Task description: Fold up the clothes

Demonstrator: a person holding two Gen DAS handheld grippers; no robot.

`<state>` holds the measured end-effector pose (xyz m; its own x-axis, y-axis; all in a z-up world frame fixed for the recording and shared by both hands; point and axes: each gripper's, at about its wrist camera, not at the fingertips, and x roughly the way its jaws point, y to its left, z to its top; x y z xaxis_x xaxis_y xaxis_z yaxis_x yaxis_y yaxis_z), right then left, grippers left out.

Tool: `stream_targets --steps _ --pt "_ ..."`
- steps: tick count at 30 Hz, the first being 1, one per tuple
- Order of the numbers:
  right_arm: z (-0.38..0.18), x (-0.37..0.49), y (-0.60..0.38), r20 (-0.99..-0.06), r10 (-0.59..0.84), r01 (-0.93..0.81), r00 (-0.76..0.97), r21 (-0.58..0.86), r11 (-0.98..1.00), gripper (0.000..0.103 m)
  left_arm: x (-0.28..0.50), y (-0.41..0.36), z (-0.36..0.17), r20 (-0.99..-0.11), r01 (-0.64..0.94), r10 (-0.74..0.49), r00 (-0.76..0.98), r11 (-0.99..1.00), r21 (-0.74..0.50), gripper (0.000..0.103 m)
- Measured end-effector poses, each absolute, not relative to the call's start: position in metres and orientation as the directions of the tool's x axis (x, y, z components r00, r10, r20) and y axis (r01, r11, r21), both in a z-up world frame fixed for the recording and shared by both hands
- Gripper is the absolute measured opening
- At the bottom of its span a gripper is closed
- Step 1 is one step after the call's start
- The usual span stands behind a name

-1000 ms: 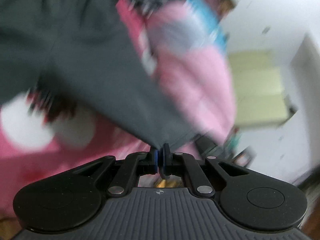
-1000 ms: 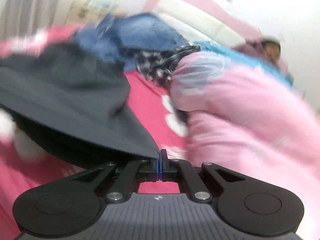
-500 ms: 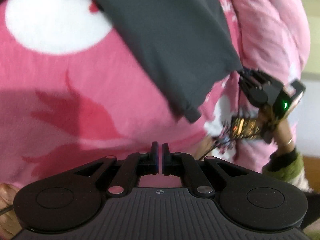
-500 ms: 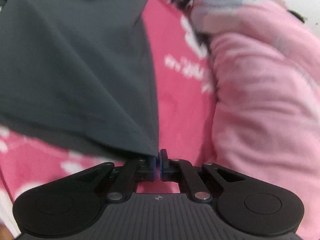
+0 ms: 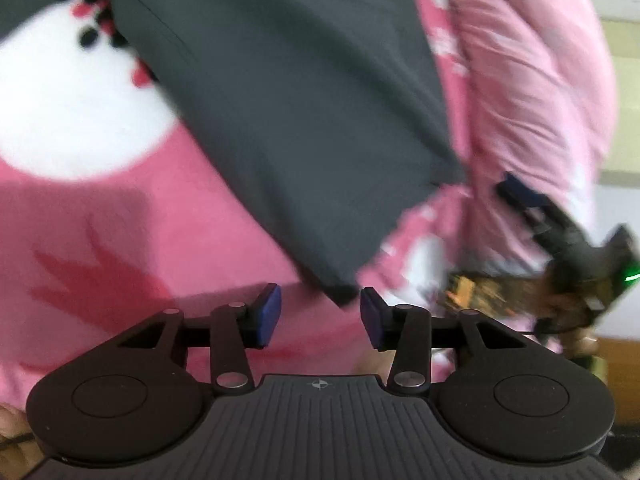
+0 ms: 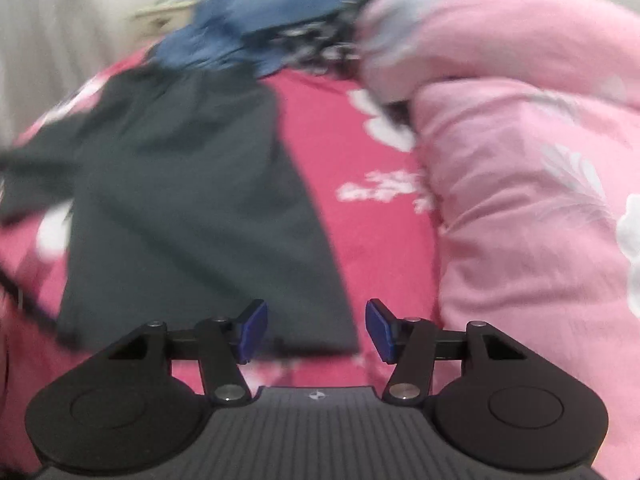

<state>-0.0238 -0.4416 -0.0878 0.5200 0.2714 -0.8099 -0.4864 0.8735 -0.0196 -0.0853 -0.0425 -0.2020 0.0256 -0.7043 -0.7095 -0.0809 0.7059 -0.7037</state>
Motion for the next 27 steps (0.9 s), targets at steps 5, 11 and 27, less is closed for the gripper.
stream_targets --steps 5,11,27 --pt "-0.114 0.044 -0.443 -0.828 0.302 -0.345 0.472 0.142 0.928 0.056 -0.081 -0.065 -0.201 -0.752 -0.06 -0.659 -0.017 0.752 -0.657 0.025" --pt "-0.158 0.064 -0.427 -0.875 0.228 -0.375 0.428 0.057 0.925 0.038 -0.087 -0.068 -0.213 -0.775 -0.085 -0.629 -0.063 0.777 -0.624 0.0" --pt "-0.158 0.002 -0.41 -0.868 0.095 -0.545 0.488 -0.218 0.809 0.001 -0.114 -0.066 -0.221 -0.772 -0.045 -0.611 -0.176 0.789 -0.613 0.0"
